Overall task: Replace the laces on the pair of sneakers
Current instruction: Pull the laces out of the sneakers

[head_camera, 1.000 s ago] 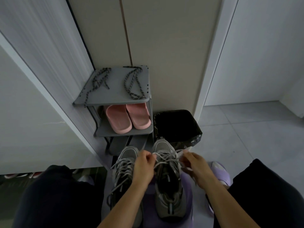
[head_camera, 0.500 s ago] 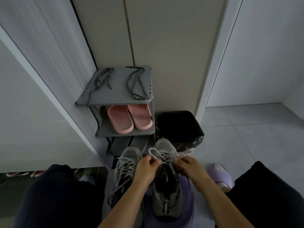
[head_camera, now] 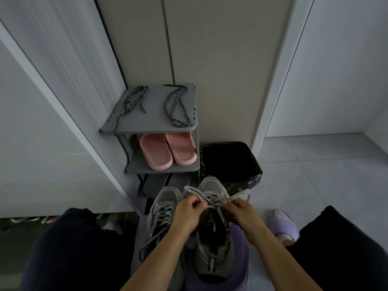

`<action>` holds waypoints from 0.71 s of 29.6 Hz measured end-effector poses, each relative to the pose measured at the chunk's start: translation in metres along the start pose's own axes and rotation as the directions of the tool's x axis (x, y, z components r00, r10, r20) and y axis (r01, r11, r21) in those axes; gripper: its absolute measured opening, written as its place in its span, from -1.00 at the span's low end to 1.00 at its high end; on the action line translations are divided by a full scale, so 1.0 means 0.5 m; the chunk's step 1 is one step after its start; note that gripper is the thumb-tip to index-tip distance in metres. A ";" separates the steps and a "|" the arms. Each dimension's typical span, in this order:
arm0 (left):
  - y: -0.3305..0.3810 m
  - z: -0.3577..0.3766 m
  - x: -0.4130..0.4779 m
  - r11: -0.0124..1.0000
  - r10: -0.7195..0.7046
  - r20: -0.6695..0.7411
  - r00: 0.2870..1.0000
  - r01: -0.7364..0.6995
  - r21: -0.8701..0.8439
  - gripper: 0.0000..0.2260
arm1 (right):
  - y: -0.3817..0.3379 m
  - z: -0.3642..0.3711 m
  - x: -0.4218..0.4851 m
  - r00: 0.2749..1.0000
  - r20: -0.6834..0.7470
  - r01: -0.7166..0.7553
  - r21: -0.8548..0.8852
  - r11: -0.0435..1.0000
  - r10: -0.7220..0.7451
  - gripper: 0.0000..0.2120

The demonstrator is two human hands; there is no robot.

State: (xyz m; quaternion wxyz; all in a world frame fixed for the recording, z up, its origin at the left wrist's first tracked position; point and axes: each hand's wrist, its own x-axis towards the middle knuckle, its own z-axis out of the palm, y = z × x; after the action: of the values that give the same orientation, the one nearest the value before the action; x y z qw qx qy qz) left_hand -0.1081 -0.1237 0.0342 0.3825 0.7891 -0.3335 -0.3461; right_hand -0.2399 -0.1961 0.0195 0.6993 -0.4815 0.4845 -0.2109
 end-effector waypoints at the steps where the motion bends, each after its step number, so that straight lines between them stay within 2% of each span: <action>1: -0.001 0.007 0.000 1.000 0.004 -0.001 1.000 -0.004 -0.029 -0.88 | 0.002 0.001 0.003 1.000 0.002 0.007 -0.008 1.000 -0.007 -0.85; 4: 0.018 -0.009 0.005 0.984 -0.015 -0.120 0.993 -0.006 -0.176 -0.85 | 0.001 -0.008 0.009 0.999 -0.039 -0.001 0.048 0.999 0.003 -0.83; 8: 0.053 -0.080 0.025 0.887 0.006 -0.322 0.947 -0.154 -0.436 -0.80 | 0.005 -0.009 0.015 0.997 -0.063 -0.036 0.012 0.999 0.037 -0.81; 10: 0.046 -0.083 0.019 0.883 -0.010 -0.278 0.960 -0.122 -0.453 -0.84 | 0.006 -0.005 0.017 0.998 -0.063 -0.033 -0.028 0.999 0.031 -0.78; 12: 0.018 -0.047 0.007 0.941 -0.044 -0.112 0.993 0.003 -0.339 -0.92 | 0.005 -0.001 0.017 0.999 -0.054 -0.010 -0.065 0.998 0.007 -0.77; 14: -0.009 -0.008 -0.003 0.970 -0.045 0.016 0.999 0.047 -0.240 -0.94 | 0.012 0.001 0.018 0.998 -0.029 0.044 -0.130 0.991 -0.048 -0.81; 16: -0.016 0.008 0.002 0.976 -0.040 -0.023 0.999 0.034 -0.217 -0.85 | 0.017 0.000 0.016 0.994 -0.014 0.101 -0.230 0.968 -0.107 -0.83; 17: -0.010 0.005 0.005 0.965 -0.057 -0.067 0.996 0.038 -0.260 -0.82 | 0.020 -0.001 0.017 0.992 -0.005 0.119 -0.254 0.960 -0.124 -0.83; 18: 0.001 -0.001 0.008 0.931 -0.081 -0.105 0.991 0.037 -0.362 -0.81 | 0.021 -0.002 0.016 0.993 0.000 0.114 -0.258 0.959 -0.117 -0.83; 21: 0.049 -0.042 0.015 0.724 -0.117 -0.198 0.973 -0.053 -0.688 -0.81 | 0.028 -0.006 0.025 0.997 -0.003 0.078 -0.234 0.969 -0.081 -0.84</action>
State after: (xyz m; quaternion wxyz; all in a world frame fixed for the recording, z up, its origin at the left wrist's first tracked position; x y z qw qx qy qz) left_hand -0.0935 -0.1339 0.0623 0.6777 0.6304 -0.1210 -0.3588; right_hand -0.2395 -0.2007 0.0011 0.6258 -0.5780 0.4905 -0.1834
